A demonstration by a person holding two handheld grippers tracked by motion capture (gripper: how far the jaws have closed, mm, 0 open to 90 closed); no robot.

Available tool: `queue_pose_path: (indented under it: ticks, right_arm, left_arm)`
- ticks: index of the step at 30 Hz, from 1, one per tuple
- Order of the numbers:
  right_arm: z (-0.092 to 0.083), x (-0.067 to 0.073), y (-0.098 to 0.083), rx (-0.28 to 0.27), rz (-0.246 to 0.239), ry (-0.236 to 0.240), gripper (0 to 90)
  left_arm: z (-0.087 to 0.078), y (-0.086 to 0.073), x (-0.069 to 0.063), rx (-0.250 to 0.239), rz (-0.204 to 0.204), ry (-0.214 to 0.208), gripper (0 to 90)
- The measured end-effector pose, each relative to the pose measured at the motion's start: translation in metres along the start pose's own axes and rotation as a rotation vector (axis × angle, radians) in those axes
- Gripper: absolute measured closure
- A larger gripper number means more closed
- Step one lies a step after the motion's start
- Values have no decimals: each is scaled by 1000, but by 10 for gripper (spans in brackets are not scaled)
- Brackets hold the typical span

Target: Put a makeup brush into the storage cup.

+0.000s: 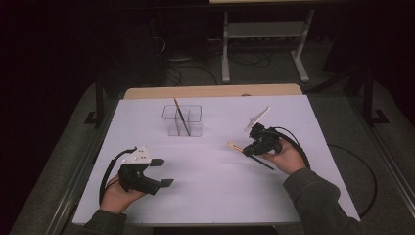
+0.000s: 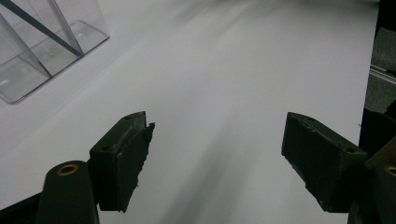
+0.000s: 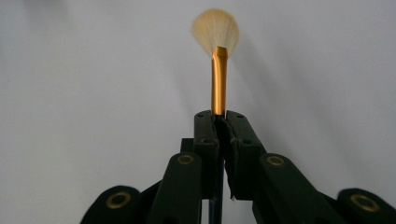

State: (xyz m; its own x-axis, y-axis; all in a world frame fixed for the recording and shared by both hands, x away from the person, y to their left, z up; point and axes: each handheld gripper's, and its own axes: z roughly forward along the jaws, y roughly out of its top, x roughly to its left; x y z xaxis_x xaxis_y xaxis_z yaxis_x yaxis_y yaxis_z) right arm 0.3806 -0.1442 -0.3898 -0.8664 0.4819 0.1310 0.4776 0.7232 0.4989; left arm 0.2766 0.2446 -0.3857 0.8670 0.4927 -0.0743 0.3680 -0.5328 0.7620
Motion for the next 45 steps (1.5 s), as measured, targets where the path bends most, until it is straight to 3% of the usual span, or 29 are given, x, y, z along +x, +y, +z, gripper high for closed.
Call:
queue_pose_path:
  ticks: [15,23,36,45]
  right_arm:
    - [-8,25,7,-82,-95,51,834]
    - [-9,35,8,-92,-115,79,833]
    - [-11,52,8,-131,-158,123,834]
    - [-15,64,12,-144,-198,159,834]
  left_arm:
    - [7,7,-3,-19,8,-31,227]
    - [14,12,-4,-19,12,-56,235]
    - [25,36,-10,-11,35,-110,241]
    - [31,52,-14,4,73,-143,247]
